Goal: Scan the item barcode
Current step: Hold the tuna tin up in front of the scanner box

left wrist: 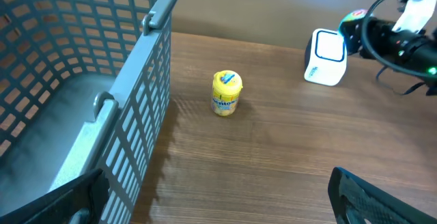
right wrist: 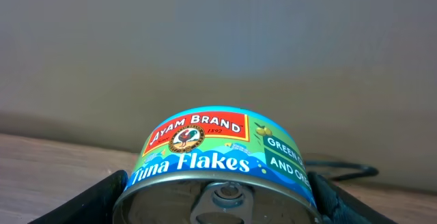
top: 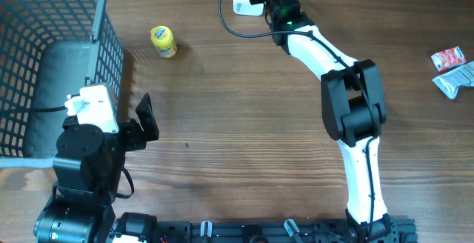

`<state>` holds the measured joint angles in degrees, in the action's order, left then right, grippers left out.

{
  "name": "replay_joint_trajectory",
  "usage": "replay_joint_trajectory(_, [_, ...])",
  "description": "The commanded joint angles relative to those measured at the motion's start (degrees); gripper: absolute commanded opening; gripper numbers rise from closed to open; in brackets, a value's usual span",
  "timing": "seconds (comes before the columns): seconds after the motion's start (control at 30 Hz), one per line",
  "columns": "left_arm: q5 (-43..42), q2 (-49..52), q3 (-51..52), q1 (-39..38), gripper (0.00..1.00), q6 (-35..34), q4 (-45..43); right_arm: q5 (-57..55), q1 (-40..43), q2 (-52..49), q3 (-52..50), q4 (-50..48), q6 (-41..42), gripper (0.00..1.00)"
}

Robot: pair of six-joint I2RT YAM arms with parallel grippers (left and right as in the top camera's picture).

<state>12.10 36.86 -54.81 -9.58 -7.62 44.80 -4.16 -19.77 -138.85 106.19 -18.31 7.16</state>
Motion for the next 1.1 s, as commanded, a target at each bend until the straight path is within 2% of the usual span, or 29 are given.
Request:
replay_joint_trajectory(0.0, [-0.07,0.07,-0.59,0.11,1.0,-0.33,-0.13,-0.79,-0.28,-1.81,-0.02,-1.4,-1.2,0.4])
replay_joint_trajectory(0.5, [-0.02,2.54,-0.59,0.11,1.0,-0.31,-0.17,-1.51,-0.28,-2.47,-0.02,-3.21,-1.2,0.39])
replay_joint_trajectory(0.7, [0.59,2.54,-0.59,0.11,1.0,-0.28,-0.17,-4.46,-0.02,3.15,-0.02,8.72,-5.86,0.33])
replay_joint_trajectory(0.83, [0.59,2.54,-0.59,0.11,1.0,-0.31,-0.31,-10.16,0.13,9.57,-0.02,15.3,-6.34,0.34])
replay_joint_trajectory(1.07, [0.57,2.54,-0.59,0.11,1.0,-0.31,-0.33,-13.66,0.59,21.46,-0.02,25.35,-7.1,0.34])
